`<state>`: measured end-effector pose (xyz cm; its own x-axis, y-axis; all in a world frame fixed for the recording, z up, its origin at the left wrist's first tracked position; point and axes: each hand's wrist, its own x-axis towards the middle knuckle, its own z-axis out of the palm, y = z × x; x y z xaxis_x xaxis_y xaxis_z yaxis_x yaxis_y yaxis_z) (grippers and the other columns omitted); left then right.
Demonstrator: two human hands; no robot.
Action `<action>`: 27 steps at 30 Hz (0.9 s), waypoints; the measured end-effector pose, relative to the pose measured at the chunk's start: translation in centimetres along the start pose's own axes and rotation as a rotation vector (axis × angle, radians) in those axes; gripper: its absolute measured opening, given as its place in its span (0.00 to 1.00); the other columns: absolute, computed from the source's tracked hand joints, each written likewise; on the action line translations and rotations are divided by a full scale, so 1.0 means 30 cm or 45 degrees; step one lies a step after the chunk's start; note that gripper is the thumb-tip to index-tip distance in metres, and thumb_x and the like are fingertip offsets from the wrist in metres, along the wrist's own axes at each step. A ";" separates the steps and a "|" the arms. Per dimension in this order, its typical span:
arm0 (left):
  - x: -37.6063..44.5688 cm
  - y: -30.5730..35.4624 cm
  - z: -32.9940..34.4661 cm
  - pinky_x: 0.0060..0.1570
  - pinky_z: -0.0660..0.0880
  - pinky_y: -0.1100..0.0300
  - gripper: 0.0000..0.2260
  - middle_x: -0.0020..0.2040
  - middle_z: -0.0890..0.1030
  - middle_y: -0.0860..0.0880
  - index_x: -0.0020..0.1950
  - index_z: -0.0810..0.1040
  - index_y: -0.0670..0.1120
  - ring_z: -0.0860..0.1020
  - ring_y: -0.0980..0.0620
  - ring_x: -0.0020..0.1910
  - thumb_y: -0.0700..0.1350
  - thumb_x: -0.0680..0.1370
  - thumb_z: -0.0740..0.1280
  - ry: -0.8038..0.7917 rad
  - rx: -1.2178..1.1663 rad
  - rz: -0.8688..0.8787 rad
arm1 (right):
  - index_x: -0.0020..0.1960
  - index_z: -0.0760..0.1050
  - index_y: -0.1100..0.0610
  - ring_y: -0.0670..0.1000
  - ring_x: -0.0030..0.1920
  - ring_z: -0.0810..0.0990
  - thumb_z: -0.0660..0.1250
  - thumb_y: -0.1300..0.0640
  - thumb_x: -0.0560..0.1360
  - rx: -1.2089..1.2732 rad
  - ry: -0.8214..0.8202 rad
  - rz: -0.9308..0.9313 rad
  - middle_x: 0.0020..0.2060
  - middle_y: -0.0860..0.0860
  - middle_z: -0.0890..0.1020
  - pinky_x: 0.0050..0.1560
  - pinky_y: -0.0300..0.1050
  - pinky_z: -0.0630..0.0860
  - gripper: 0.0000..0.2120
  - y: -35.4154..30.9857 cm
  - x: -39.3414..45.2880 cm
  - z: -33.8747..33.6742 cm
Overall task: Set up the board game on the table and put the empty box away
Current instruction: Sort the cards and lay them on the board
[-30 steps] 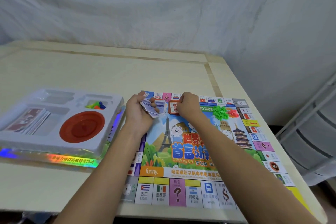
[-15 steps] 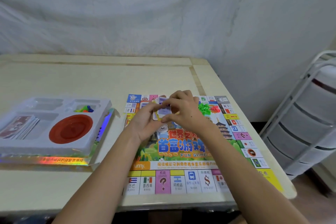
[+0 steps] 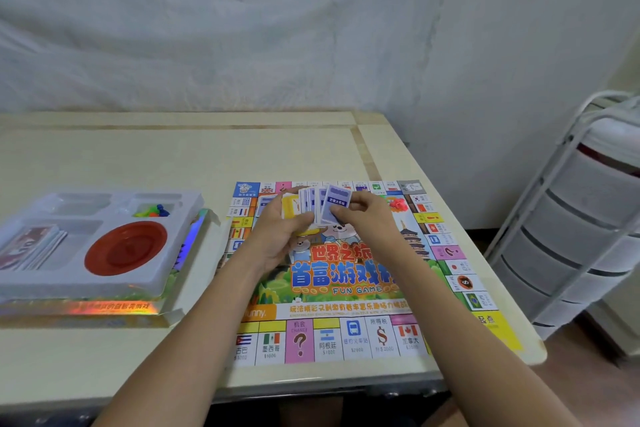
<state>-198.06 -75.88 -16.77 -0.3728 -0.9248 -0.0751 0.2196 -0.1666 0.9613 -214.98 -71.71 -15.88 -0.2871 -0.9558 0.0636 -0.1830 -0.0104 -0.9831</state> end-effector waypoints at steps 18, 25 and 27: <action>-0.004 -0.030 -0.013 0.48 0.82 0.50 0.11 0.53 0.85 0.46 0.61 0.77 0.49 0.85 0.46 0.50 0.40 0.80 0.67 -0.049 0.310 0.072 | 0.53 0.81 0.56 0.51 0.42 0.86 0.71 0.62 0.74 0.098 0.038 -0.029 0.41 0.52 0.87 0.41 0.39 0.81 0.08 0.032 -0.011 0.038; 0.039 -0.024 -0.022 0.35 0.77 0.55 0.14 0.43 0.80 0.47 0.58 0.78 0.58 0.79 0.50 0.36 0.39 0.81 0.60 0.214 0.188 0.226 | 0.55 0.81 0.55 0.45 0.44 0.84 0.70 0.63 0.75 -0.003 0.091 -0.167 0.43 0.46 0.86 0.47 0.37 0.81 0.10 0.054 -0.017 0.035; 0.040 -0.030 -0.010 0.31 0.69 0.60 0.11 0.36 0.73 0.49 0.58 0.78 0.56 0.70 0.54 0.31 0.42 0.83 0.59 0.218 0.229 0.250 | 0.53 0.82 0.54 0.41 0.43 0.83 0.70 0.63 0.74 -0.179 0.088 -0.213 0.44 0.44 0.85 0.43 0.31 0.78 0.09 0.067 -0.022 0.053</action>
<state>-198.43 -76.95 -17.80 -0.1786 -0.9800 0.0880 0.1034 0.0702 0.9922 -213.67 -71.57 -18.17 -0.3046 -0.9216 0.2405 -0.3617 -0.1216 -0.9243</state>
